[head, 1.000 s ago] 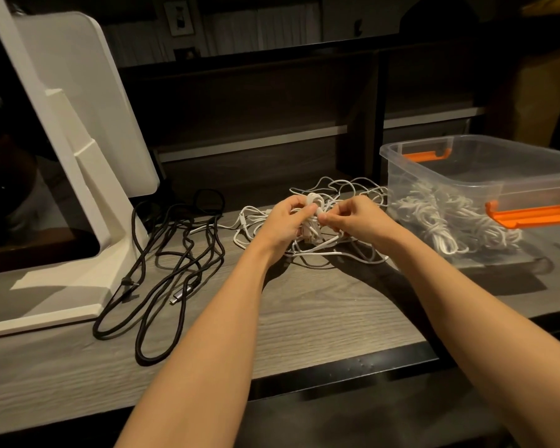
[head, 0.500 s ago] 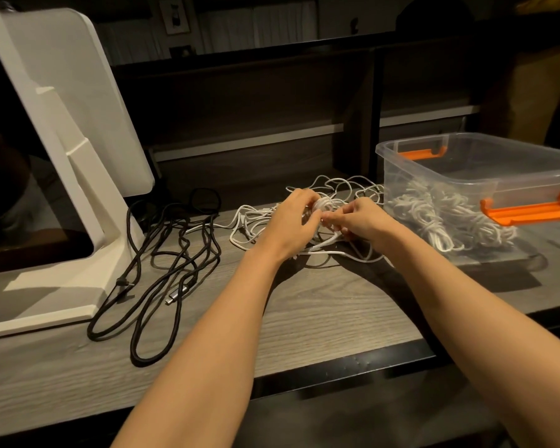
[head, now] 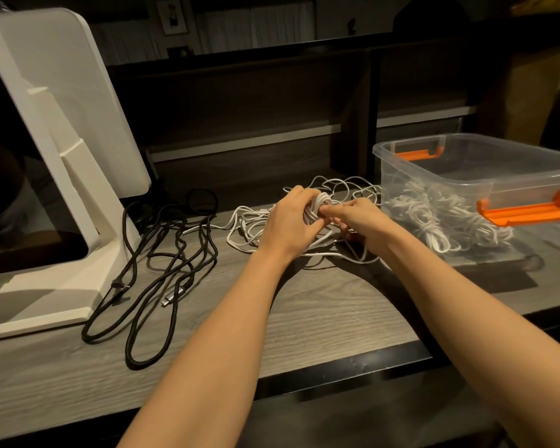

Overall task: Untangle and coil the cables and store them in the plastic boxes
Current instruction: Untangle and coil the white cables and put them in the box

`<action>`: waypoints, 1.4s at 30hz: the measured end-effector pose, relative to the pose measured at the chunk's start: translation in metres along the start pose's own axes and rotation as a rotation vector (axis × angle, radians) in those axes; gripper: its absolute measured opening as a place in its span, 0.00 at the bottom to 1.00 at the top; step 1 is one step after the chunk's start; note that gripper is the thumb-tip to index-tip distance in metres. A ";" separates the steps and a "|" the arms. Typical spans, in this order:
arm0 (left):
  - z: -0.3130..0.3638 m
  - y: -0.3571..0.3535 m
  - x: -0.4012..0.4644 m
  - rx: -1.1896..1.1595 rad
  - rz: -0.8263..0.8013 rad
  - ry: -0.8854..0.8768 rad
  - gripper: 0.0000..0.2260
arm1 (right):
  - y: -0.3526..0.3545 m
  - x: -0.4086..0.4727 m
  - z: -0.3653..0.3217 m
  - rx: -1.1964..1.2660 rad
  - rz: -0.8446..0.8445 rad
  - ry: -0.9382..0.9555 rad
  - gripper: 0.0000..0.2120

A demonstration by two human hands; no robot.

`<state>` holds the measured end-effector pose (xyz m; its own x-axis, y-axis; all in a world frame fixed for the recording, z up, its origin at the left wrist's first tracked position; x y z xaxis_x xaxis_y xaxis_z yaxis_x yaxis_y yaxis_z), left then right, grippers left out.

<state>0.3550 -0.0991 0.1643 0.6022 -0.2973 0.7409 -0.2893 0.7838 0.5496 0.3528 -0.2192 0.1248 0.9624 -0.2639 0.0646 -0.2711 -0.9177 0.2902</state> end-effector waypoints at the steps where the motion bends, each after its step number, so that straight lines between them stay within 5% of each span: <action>1: 0.001 0.000 0.000 -0.005 0.006 -0.004 0.18 | -0.002 0.001 0.001 0.021 -0.013 -0.005 0.11; 7: -0.009 -0.002 0.003 -0.077 0.036 0.118 0.20 | -0.004 0.001 -0.007 0.280 -0.026 -0.017 0.08; 11: -0.026 -0.005 0.000 -0.310 -0.007 0.329 0.14 | -0.002 0.001 -0.012 0.304 -0.021 0.046 0.11; 19: -0.020 -0.013 -0.009 -0.779 -0.206 0.487 0.11 | -0.009 0.001 -0.004 0.444 -0.220 0.002 0.10; 23: -0.017 -0.017 -0.010 -0.905 -0.249 0.548 0.10 | -0.008 0.003 -0.002 0.519 -0.186 -0.016 0.08; 36: -0.012 -0.026 -0.013 -0.808 -0.368 0.574 0.09 | -0.003 0.002 -0.009 0.513 -0.031 0.079 0.11; 42: -0.011 -0.025 -0.013 -0.763 -0.355 0.527 0.16 | -0.004 0.000 -0.005 0.579 -0.063 0.025 0.08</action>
<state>0.3624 -0.1091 0.1366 0.8685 -0.4476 0.2131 0.4171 0.8921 0.1738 0.3544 -0.2142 0.1286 0.9753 -0.2025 0.0885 -0.1715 -0.9461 -0.2748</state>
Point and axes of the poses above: each hand's wrist, its own x-axis towards the middle knuckle, its own y-axis out of the back of the hand, z = x × y, the point moved 9 cm from there along x, towards the middle knuckle, and after that the axes turned 6 degrees about z, right-handed, at the moved point
